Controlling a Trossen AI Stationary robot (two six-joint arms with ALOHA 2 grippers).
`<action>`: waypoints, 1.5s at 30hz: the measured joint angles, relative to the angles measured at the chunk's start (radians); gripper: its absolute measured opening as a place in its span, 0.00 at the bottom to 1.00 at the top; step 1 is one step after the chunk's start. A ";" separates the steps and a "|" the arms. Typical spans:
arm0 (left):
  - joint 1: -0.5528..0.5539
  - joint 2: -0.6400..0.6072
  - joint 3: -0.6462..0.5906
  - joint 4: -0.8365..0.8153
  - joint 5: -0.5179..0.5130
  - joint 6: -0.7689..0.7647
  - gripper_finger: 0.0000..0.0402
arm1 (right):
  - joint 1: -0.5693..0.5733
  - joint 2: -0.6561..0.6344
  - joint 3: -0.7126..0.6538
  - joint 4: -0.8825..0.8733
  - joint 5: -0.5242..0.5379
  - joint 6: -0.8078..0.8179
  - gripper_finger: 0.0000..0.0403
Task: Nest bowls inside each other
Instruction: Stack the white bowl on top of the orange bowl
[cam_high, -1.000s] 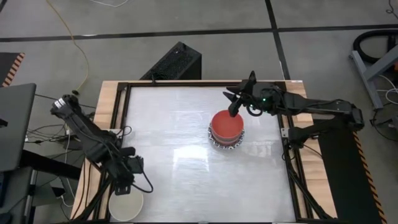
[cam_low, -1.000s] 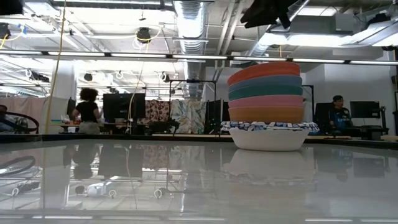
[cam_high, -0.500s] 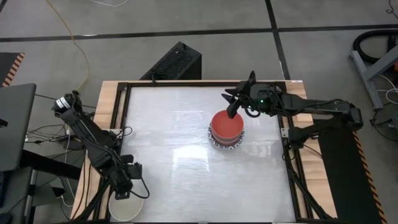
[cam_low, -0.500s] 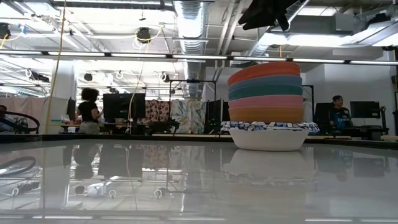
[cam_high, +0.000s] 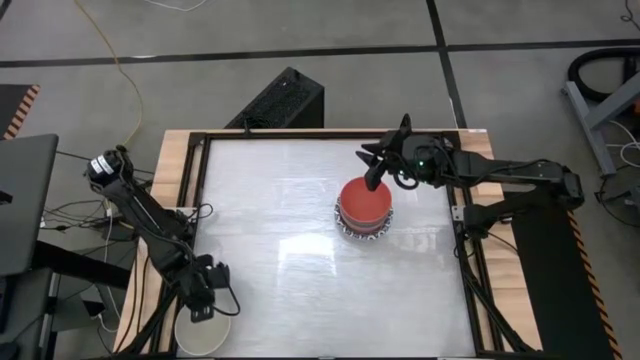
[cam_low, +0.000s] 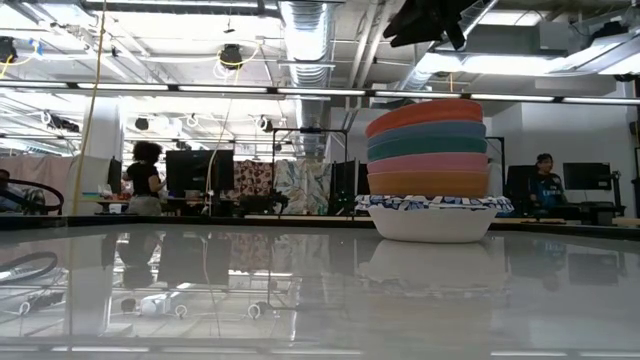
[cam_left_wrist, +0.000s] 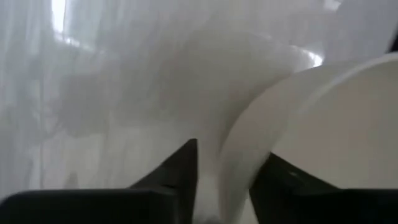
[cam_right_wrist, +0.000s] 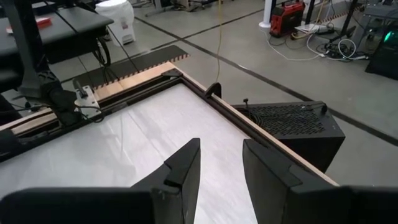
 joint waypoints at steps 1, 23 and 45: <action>0.004 0.000 -0.010 0.001 0.006 -0.010 0.22 | 0.002 0.000 0.000 0.001 0.000 0.000 0.35; 0.528 0.000 -0.042 0.269 -0.545 -0.363 0.00 | 0.023 -0.001 0.338 -0.588 0.159 0.208 0.35; 0.969 0.251 0.560 0.397 -0.504 0.080 0.00 | 0.038 -0.002 0.343 -0.787 0.163 0.337 0.35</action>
